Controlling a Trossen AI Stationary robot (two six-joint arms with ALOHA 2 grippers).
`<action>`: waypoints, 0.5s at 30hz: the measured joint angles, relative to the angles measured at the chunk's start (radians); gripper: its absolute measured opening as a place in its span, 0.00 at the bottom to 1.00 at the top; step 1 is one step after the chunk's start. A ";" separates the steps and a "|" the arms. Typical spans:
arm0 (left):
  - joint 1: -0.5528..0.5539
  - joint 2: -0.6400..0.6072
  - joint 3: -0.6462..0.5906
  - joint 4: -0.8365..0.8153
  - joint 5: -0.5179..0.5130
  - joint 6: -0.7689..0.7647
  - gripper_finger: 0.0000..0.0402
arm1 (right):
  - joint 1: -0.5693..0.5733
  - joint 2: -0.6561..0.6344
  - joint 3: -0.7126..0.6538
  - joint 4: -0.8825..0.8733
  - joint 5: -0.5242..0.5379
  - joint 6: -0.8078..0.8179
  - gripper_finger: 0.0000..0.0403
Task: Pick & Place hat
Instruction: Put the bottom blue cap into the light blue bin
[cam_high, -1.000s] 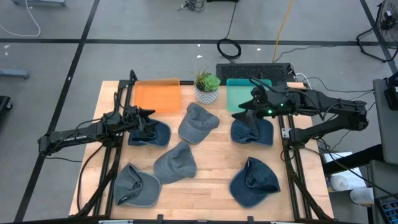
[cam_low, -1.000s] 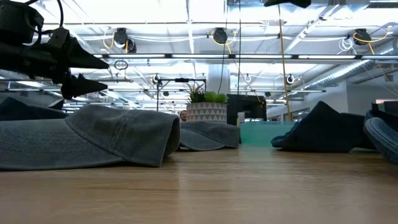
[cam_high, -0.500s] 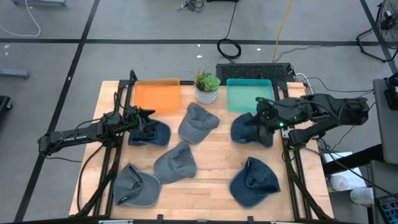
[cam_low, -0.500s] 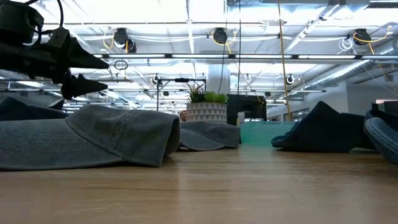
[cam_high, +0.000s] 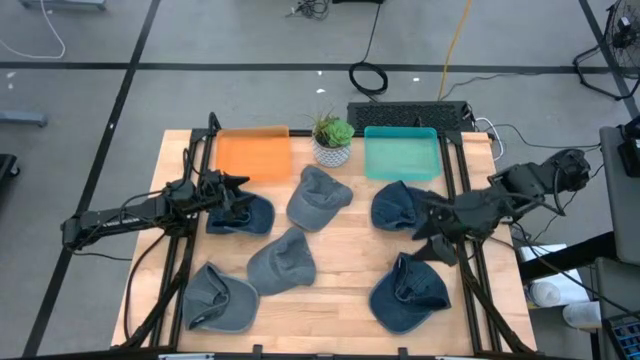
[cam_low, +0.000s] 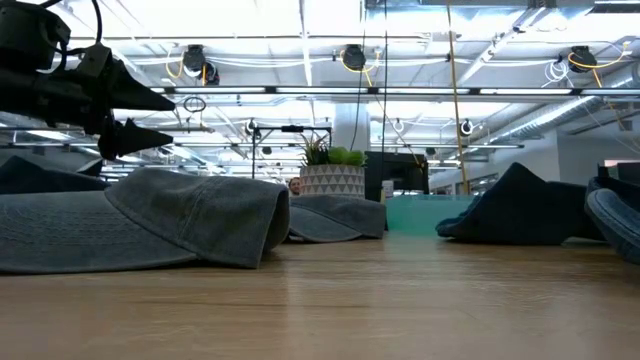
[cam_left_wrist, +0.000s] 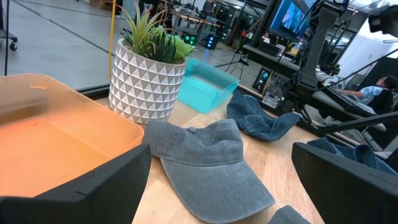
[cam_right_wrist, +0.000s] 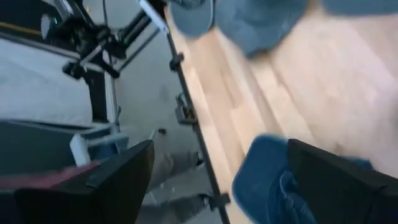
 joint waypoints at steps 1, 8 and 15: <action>0.000 0.000 0.000 0.000 0.000 0.000 0.99 | 0.016 0.004 0.000 0.000 0.000 0.000 0.87; 0.000 0.000 0.000 0.000 0.000 0.000 0.99 | 0.090 0.060 0.000 0.015 0.000 -0.211 0.87; 0.000 0.000 0.000 0.000 0.000 0.000 0.99 | 0.075 0.128 -0.001 0.114 -0.028 -0.524 0.87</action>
